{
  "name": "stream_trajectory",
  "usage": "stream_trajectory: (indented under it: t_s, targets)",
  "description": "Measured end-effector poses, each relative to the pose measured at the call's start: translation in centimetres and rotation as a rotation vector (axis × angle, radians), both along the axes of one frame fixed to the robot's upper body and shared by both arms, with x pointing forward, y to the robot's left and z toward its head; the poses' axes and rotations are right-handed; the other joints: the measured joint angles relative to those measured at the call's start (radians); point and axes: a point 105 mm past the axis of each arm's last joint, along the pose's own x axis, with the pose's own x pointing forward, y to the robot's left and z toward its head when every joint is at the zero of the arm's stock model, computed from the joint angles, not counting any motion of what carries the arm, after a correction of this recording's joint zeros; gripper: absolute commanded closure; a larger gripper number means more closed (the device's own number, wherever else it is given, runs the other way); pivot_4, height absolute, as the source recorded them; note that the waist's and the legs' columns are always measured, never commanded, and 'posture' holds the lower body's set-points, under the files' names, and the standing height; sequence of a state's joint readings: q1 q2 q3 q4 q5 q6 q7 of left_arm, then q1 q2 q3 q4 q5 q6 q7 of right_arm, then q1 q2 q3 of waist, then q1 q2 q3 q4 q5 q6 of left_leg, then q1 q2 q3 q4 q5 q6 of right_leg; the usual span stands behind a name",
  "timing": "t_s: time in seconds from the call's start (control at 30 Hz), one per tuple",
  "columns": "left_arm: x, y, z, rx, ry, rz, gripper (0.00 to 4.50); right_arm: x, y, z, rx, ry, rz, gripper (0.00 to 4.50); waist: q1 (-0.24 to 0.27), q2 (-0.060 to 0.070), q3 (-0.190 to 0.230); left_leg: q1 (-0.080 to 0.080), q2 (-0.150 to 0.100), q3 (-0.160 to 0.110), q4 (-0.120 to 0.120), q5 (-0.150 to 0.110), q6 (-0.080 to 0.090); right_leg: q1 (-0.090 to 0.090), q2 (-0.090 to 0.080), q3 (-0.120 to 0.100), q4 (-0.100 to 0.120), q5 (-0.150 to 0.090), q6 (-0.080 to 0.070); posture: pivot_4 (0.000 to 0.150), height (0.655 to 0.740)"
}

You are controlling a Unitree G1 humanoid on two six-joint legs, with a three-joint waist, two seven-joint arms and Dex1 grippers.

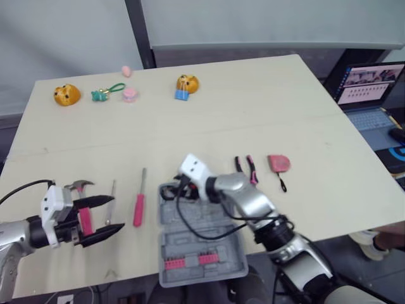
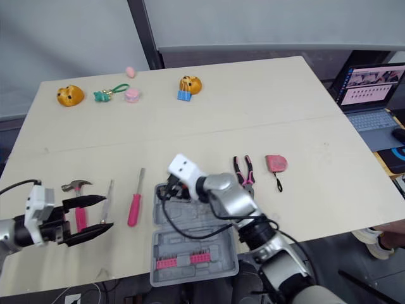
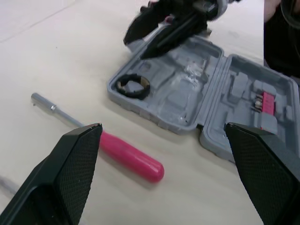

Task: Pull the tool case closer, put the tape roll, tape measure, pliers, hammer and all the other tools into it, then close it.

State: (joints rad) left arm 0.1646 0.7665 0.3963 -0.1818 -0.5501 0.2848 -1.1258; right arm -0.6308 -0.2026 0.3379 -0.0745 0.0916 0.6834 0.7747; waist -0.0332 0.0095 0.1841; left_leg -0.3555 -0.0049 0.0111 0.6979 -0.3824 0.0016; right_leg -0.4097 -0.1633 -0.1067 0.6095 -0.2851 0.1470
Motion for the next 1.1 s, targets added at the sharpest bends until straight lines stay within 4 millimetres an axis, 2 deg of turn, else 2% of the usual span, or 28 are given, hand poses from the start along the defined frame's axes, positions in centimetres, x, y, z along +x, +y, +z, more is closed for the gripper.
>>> stream_trajectory:
  t_s: [0.1,0.17,0.23,0.27,0.37,0.47,0.53,0.67,0.87,0.97,1.1]
  targets:
    - [0.3,-1.7,-0.4,-0.033,-0.013,-0.013,0.0,-0.8,-4.2,2.1,0.028,0.002,-0.041,2.45,0.007,-0.001,0.0,0.0,0.0,0.001,0.0,0.0,0.0,0.0,0.0,0.0,0.0,0.0,0.0,0.15,0.74]
    - [0.4,-2.3,-0.7,-0.039,-0.004,-0.026,0.0,-1.8,-7.1,2.3,0.029,0.037,-0.081,2.45,0.007,-0.001,0.0,0.0,0.0,0.004,0.0,0.0,0.0,0.0,0.0,-0.001,0.0,0.0,0.0,0.15,0.74]
    - [0.5,-2.5,-0.6,-0.036,-0.003,-0.034,0.0,-2.7,-9.1,2.3,0.022,0.059,-0.108,2.45,0.008,-0.001,0.0,0.0,0.0,0.005,0.0,0.0,0.0,0.0,0.0,0.0,0.0,0.0,0.0,0.15,0.74]
    - [0.5,-2.5,-0.5,-0.03,-0.008,-0.04,0.0,-3.9,-11.2,1.9,0.003,0.09,-0.137,2.45,0.009,-0.001,0.0,0.0,0.0,0.008,0.0,0.0,0.0,0.001,0.0,0.0,-0.001,0.0,0.0,0.15,0.74]
    - [0.8,-2.2,-0.1,-0.015,-0.008,-0.047,0.0,-5.5,-13.6,1.6,-0.004,0.135,-0.195,2.45,0.01,-0.002,0.0,0.0,0.001,0.011,0.0,0.0,0.001,0.001,0.0,0.0,-0.001,0.0,0.0,0.15,0.74]
    - [1.5,-1.6,1.2,-0.002,-0.043,-0.048,0.0,-7.7,-15.6,0.8,-0.032,0.173,-0.236,2.45,0.017,-0.002,0.0,0.001,0.001,0.011,0.0,0.0,0.001,0.001,0.0,0.0,-0.002,0.0,0.0,0.15,0.74]
    - [1.9,-0.5,1.6,0.004,-0.037,-0.035,0.0,-9.4,-16.7,-0.1,-0.07,0.211,-0.266,2.45,0.022,-0.002,0.0,0.001,0.001,0.012,0.0,-0.001,0.001,0.001,0.001,0.0,-0.002,0.0,0.0,0.15,0.74]
    - [2.1,0.6,1.4,-0.014,-0.012,-0.026,0.0,-12.5,-17.2,-1.2,-0.085,0.218,-0.273,2.45,0.034,-0.002,0.0,0.001,0.0,0.013,0.0,-0.001,0.002,0.002,0.0,0.001,-0.002,0.0,0.0,0.15,0.74]
    - [-0.2,1.0,-0.5,-0.03,0.091,-0.06,0.0,-15.6,-18.9,-2.9,-0.082,0.182,-0.344,2.45,0.036,-0.007,-0.003,0.004,0.001,0.013,0.0,-0.001,0.002,0.005,0.0,0.001,-0.003,0.0,0.001,0.15,0.74]
    - [-1.8,1.3,-1.8,-0.023,0.137,-0.073,0.0,-16.2,-20.0,-3.9,-0.106,0.182,-0.382,2.45,0.032,-0.01,-0.005,0.005,0.001,0.013,0.0,-0.001,0.002,0.006,0.001,0.001,-0.004,0.0,0.001,0.15,0.74]
    - [-4.2,2.4,-3.0,-0.001,0.177,-0.061,0.0,-16.1,-21.0,-4.5,-0.089,0.151,-0.441,2.45,0.032,-0.011,-0.006,0.005,0.002,0.013,-0.001,-0.002,0.003,0.006,0.001,0.001,-0.005,0.0,0.0,0.15,0.74]
